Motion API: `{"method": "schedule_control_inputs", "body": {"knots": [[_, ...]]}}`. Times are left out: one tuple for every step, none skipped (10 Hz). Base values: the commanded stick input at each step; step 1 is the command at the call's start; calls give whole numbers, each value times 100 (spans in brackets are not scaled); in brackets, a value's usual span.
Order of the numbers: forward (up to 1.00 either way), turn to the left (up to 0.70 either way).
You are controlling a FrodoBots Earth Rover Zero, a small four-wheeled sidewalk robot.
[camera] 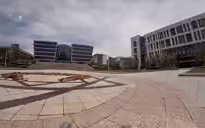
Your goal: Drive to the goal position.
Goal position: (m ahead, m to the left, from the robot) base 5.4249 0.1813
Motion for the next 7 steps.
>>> {"method": "schedule_control_inputs", "body": {"knots": [[70, 0], [70, 0], [70, 0], [70, 0], [70, 0], [70, 0], [70, -2]]}}
